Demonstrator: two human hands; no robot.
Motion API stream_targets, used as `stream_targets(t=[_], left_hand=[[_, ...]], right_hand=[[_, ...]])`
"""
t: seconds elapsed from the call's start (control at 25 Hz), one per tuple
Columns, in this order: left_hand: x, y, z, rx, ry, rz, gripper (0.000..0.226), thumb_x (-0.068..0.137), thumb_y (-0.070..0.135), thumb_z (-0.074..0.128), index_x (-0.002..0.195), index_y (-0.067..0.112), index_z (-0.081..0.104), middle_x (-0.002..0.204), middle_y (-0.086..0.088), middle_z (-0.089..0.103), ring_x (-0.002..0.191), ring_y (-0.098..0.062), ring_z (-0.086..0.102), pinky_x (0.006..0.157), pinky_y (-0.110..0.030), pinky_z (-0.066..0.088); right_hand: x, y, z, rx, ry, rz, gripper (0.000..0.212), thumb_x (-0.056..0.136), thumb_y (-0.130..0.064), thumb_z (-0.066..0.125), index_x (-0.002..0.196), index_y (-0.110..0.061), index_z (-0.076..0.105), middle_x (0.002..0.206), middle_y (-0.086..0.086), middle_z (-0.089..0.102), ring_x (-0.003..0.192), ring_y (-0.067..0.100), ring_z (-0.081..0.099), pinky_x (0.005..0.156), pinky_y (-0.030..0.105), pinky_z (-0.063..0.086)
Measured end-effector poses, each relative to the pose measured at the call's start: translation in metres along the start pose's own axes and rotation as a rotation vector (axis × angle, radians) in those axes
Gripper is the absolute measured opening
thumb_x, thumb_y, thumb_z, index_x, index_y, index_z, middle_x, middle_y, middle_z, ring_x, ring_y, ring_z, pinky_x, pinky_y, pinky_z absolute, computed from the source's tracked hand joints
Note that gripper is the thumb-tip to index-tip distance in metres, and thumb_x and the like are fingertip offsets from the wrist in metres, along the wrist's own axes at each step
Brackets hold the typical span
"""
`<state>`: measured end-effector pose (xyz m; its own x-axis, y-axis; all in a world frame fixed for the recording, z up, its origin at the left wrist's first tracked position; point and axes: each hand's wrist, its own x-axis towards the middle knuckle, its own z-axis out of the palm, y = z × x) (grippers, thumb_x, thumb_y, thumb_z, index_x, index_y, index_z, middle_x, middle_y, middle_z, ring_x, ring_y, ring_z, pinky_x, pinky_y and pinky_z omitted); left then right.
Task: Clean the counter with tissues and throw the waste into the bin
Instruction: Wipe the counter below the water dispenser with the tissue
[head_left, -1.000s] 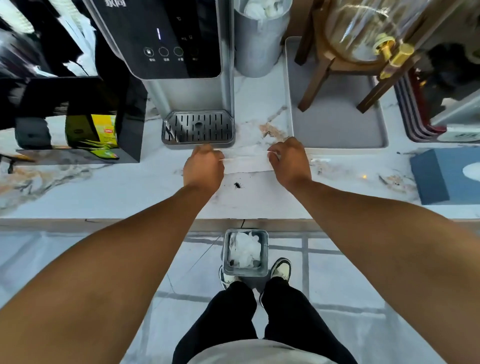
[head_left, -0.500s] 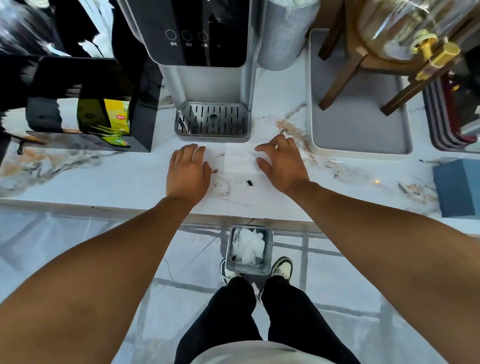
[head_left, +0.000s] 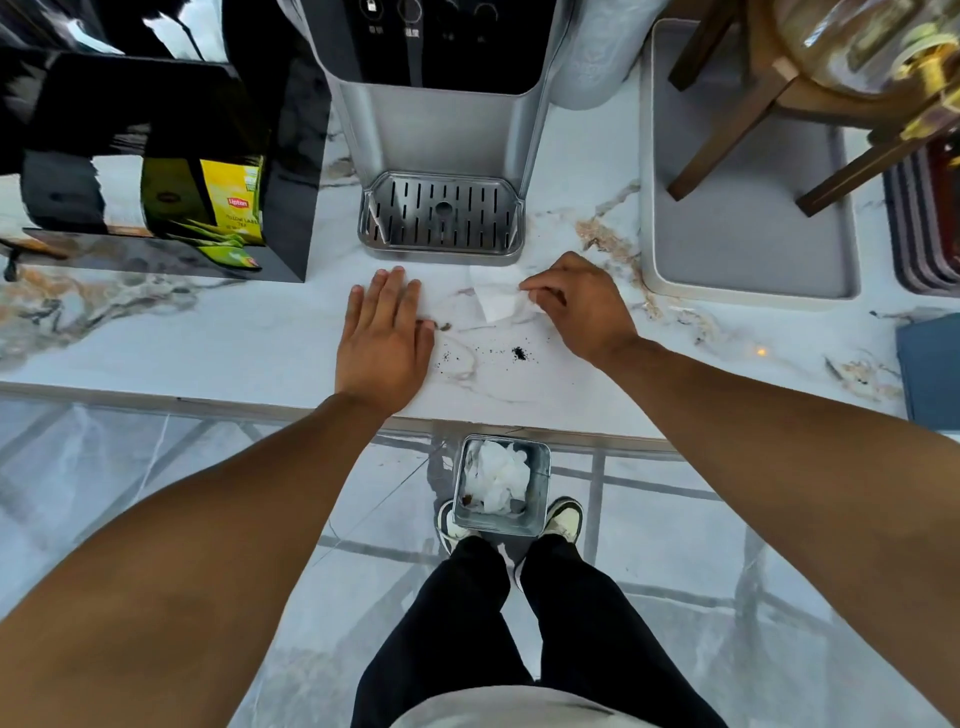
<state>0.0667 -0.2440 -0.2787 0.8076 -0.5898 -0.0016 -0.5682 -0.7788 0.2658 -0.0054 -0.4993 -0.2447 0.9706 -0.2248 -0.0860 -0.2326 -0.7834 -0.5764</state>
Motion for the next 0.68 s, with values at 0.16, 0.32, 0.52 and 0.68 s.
stream_targets(t=[0.16, 0.32, 0.52, 0.68], left_hand=[[0.0, -0.003, 0.0, -0.004, 0.008, 0.009, 0.055, 0.104, 0.034, 0.027, 0.152, 0.008, 0.034, 0.163, -0.014, 0.024, 0.153, -0.029, 0.015, 0.125, -0.05, 0.011], [0.002, -0.017, -0.003, -0.011, -0.009, 0.071, 0.056, 0.104, 0.032, 0.021, 0.153, 0.009, 0.034, 0.164, -0.011, 0.026, 0.153, -0.025, 0.017, 0.126, -0.044, 0.014], [0.001, -0.026, -0.004, 0.015, -0.004, 0.117, 0.056, 0.103, 0.03, 0.023, 0.153, 0.008, 0.034, 0.163, -0.012, 0.027, 0.153, -0.024, 0.019, 0.125, -0.045, 0.018], [0.0, -0.025, -0.005, 0.01, -0.003, 0.119, 0.056, 0.102, 0.03, 0.024, 0.153, 0.008, 0.034, 0.163, -0.011, 0.026, 0.153, -0.024, 0.019, 0.125, -0.046, 0.017]], right_hand=[[0.011, -0.004, -0.003, 0.018, 0.069, 0.019, 0.021, 0.095, -0.01, 0.059, 0.106, -0.017, 0.076, 0.097, 0.004, 0.064, 0.087, 0.017, 0.061, 0.081, 0.019, 0.04], [0.023, -0.006, -0.003, 0.049, 0.068, 0.057, 0.027, 0.094, -0.006, 0.057, 0.107, -0.019, 0.076, 0.097, 0.006, 0.062, 0.086, 0.019, 0.061, 0.083, 0.022, 0.044], [0.009, -0.007, 0.005, 0.169, 0.06, 0.063, 0.027, 0.091, -0.001, 0.059, 0.102, -0.016, 0.079, 0.093, 0.002, 0.057, 0.065, 0.004, 0.057, 0.071, 0.022, 0.051], [-0.013, -0.007, 0.012, 0.221, 0.014, 0.066, 0.027, 0.089, 0.001, 0.062, 0.1, -0.017, 0.078, 0.091, 0.004, 0.055, 0.063, 0.006, 0.056, 0.067, 0.016, 0.045]])
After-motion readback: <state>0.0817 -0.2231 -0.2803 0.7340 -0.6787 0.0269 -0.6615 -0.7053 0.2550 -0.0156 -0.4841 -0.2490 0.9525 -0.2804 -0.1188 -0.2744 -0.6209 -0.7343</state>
